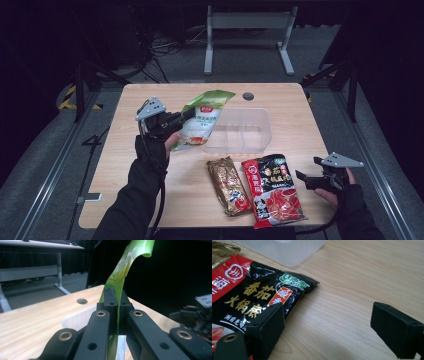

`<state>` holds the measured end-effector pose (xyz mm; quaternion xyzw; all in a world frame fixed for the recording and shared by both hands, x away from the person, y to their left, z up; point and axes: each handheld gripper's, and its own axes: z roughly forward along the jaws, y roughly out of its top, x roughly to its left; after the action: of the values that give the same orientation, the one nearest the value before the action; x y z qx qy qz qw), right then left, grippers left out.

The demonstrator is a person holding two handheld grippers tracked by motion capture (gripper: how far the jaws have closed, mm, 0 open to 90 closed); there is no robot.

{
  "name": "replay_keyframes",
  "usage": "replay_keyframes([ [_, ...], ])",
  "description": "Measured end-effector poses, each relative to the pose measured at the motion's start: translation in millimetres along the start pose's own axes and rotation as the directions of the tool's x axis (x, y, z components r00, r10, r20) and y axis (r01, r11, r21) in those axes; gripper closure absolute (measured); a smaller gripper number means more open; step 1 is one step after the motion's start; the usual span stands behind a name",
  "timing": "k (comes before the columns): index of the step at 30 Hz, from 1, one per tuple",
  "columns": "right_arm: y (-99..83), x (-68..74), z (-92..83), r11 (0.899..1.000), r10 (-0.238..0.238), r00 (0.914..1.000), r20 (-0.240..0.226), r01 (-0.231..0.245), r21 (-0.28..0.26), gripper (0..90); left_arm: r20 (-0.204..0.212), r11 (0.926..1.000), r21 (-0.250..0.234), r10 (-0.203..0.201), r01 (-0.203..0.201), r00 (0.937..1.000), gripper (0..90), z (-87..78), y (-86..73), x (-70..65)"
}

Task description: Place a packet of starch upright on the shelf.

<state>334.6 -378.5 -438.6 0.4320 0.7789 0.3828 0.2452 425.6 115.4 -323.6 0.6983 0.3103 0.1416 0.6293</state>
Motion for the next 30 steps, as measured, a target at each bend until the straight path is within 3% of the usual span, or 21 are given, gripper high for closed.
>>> replay_keyframes([
  [7,0.3,0.7,1.7,1.000,-0.017,0.9999,0.005,0.017,0.008,12.7,-0.011,0.9991,-0.012,-0.040,0.040,0.9991,89.8,33.6,6.1,4.7],
  [11,0.4,1.0,1.4,1.000,-0.025,0.9996,0.012,0.025,0.009,12.5,-0.044,0.9990,-0.003,-0.045,0.045,0.9980,89.8,57.6,6.3,6.2],
  [13,0.3,1.1,1.1,1.000,-0.028,0.9995,0.013,0.028,0.010,12.5,-0.051,0.9985,0.000,-0.054,0.054,0.9972,89.8,60.6,6.1,6.9],
  [14,0.1,1.0,0.9,1.000,-0.029,0.9995,0.014,0.029,0.010,12.5,-0.059,0.9967,-0.015,-0.080,0.079,0.9950,89.8,68.6,4.8,8.8],
  [18,-0.2,1.0,0.7,0.999,-0.031,0.9994,0.017,0.031,0.012,12.5,-0.102,0.9978,-0.017,-0.065,0.064,0.9926,89.8,79.9,5.3,8.3],
  [21,-0.2,1.3,0.9,0.999,-0.034,0.9993,0.017,0.034,0.013,12.5,-0.112,0.9965,-0.028,-0.081,0.078,0.9904,89.8,85.2,4.5,10.1],
  [22,0.1,1.8,0.9,0.999,-0.039,0.9991,0.016,0.038,0.014,12.4,-0.140,0.9961,-0.043,-0.083,0.077,0.9867,89.8,91.4,3.8,11.4],
  [25,0.3,2.3,0.9,0.999,-0.042,0.9990,0.015,0.042,0.015,12.3,-0.173,0.9951,-0.059,-0.088,0.079,0.9809,89.8,101.0,1.0,12.9],
  [30,0.4,3.5,1.8,0.998,-0.052,0.9986,0.012,0.052,0.020,12.2,-0.242,0.9939,-0.079,-0.095,0.078,0.9657,89.7,116.9,-8.7,12.7],
])
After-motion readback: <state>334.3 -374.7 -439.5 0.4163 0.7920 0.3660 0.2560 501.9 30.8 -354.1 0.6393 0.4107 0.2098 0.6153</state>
